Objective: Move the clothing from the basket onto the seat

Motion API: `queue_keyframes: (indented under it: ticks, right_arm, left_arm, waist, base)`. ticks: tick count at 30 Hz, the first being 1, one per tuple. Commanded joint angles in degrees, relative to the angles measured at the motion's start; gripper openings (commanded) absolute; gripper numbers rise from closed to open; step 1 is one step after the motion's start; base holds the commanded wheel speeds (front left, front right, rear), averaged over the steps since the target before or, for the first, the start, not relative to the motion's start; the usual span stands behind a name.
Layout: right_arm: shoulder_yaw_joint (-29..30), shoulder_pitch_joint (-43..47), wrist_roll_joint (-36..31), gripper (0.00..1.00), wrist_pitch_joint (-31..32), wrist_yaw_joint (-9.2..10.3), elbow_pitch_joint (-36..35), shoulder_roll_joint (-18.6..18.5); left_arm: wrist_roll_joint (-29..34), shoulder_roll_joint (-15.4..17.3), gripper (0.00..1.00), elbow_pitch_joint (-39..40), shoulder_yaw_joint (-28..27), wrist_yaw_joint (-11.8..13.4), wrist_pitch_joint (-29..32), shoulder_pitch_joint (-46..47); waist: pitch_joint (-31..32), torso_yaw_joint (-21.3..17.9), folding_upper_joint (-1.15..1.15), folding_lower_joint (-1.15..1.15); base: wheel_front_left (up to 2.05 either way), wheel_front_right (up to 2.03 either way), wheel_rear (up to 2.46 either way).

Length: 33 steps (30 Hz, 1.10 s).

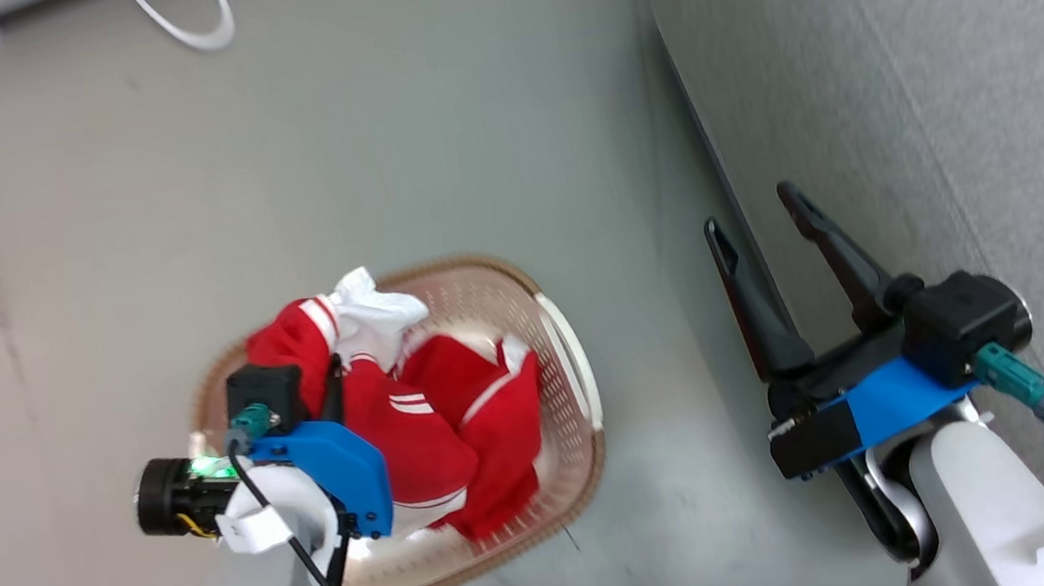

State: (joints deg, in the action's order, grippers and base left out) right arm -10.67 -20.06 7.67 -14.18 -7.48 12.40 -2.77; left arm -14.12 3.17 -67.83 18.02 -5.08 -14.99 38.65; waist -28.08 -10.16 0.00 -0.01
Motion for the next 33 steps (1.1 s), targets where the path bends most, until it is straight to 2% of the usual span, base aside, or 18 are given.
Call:
queue_keyframes:
  ticks: [1, 8, 15, 26, 33]
  right_arm:
    - [0.29, 1.29, -0.4, 1.0, 0.49, -0.03, 0.41, -0.22]
    - [1.24, 4.97, -0.56, 1.0, 2.09, -0.03, 0.97, -0.21]
    - [1.26, 8.39, 0.46, 1.0, 3.33, -0.03, 1.37, -0.2]
    - [0.29, 12.35, 0.44, 1.0, 4.95, -0.03, 1.5, -0.21]
    - [-0.59, 13.24, 0.68, 1.0, 5.82, -0.03, 0.79, -0.21]
  left_arm:
    - [-0.29, -0.27, 0.0, 1.3, 1.0, -0.45, -0.27, -1.08]
    - [-3.0, -0.3, 0.0, 8.32, 7.04, -1.68, -0.29, -2.47]
    - [-6.69, -0.31, 0.0, 13.6, 12.21, -1.9, -0.29, -0.33]
    - [-15.64, -0.28, 0.0, 20.96, 22.76, -0.7, 1.04, 3.06]
    - [-22.38, -0.29, 0.0, 25.47, 29.89, 0.64, 2.73, 5.46]
  waist:
    - [7.37, 3.19, 0.0, 0.01]
    - [15.8, 5.97, 0.0, 0.01]
    - [21.59, 8.26, 0.0, 0.01]
    - [27.27, 10.04, 0.0, 0.01]
    - [28.49, 9.89, 0.0, 0.01]
  base:
    - [0.0, 0.0, 0.0]
    - [0.0, 0.0, 0.0]
    - [0.0, 0.0, 0.0]
    - [0.0, 0.0, 0.0]
    - [0.0, 0.0, 0.0]
